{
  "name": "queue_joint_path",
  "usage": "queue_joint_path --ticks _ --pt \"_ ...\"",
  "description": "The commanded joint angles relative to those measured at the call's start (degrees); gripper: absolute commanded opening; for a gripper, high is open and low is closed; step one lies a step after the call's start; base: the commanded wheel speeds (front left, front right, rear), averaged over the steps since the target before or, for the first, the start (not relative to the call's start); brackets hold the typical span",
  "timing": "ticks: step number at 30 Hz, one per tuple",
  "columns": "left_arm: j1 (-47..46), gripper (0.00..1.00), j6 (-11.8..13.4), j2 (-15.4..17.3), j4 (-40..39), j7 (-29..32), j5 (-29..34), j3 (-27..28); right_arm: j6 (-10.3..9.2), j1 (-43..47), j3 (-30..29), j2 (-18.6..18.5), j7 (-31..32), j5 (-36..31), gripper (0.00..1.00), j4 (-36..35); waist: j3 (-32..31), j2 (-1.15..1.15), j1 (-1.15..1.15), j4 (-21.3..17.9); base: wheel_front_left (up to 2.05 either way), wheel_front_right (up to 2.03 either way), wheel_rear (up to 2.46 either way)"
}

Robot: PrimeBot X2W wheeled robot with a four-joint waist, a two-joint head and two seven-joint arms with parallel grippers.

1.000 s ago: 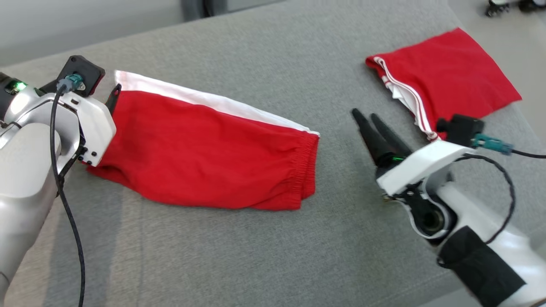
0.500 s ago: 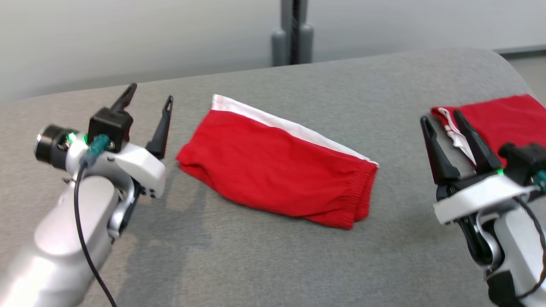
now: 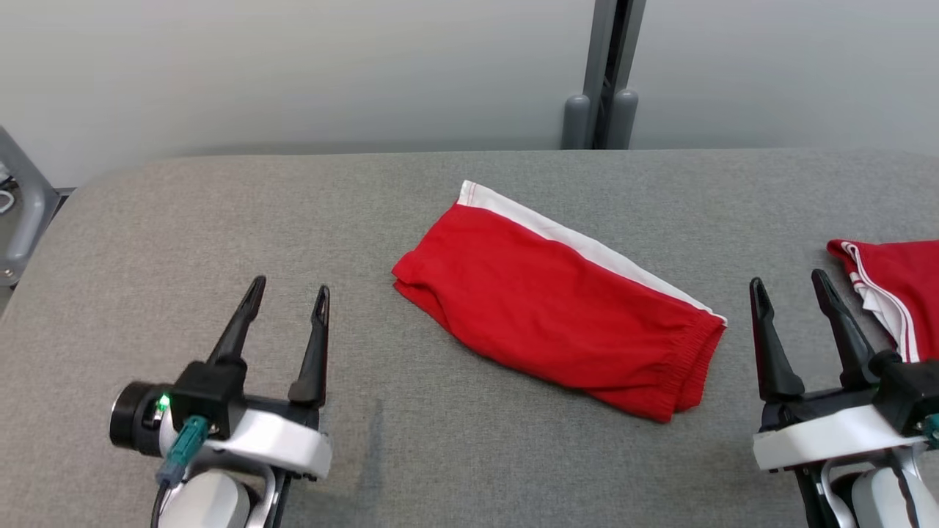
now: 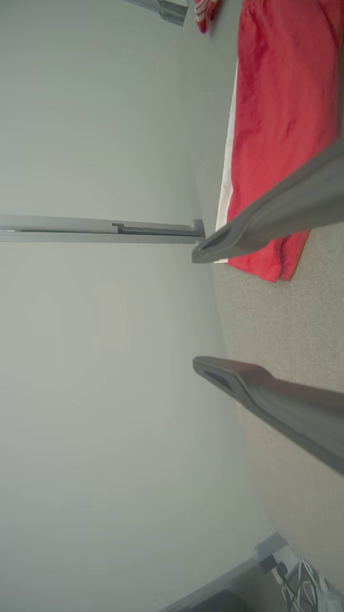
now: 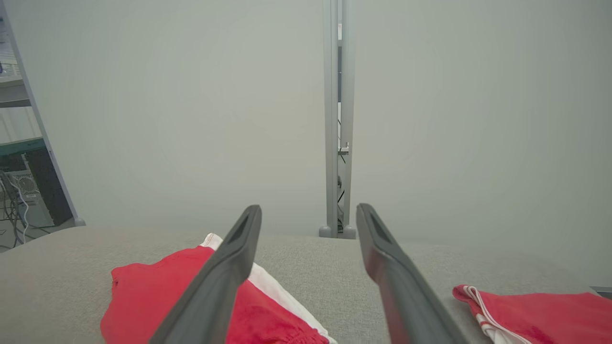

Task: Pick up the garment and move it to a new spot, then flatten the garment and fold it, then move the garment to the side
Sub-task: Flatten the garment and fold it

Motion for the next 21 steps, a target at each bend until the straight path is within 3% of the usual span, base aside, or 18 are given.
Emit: queue_joint_path --ticks 1,3,9,10,21 --pt "1.0 1.00 -0.2 -0.1 -0.1 -0.2 0.7 0.7 0.00 0.5 -0.3 0.0 0.0 -0.1 1.00 -0.4 0.0 0.00 0.00 0.3 0.00 0.00 0.00" --pt "5.5 1.00 -1.6 -3.8 -2.0 -0.2 3.7 6.2 -0.01 2.5 -1.1 0.8 0.0 -0.9 1.00 -1.4 0.3 0.00 0.00 0.6 0.00 0.00 0.00" --pt "10.9 1.00 -5.3 -9.1 -3.8 -0.2 8.3 14.0 0.00 4.3 -1.8 2.1 0.0 -1.2 1.00 -1.8 0.7 0.00 0.00 0.6 0.00 0.00 0.00" --pt "12.3 1.00 -7.0 -11.1 -4.3 -0.2 10.2 16.6 0.00 4.6 -1.9 2.2 0.0 -1.2 1.00 -1.7 1.0 0.00 0.00 0.5 0.00 0.00 0.00" --pt "14.3 1.00 -14.7 -15.6 -3.5 -0.2 17.5 21.6 0.00 4.5 -2.4 3.0 0.0 -0.8 1.00 -0.3 1.4 0.00 0.00 0.5 0.00 0.00 0.00"
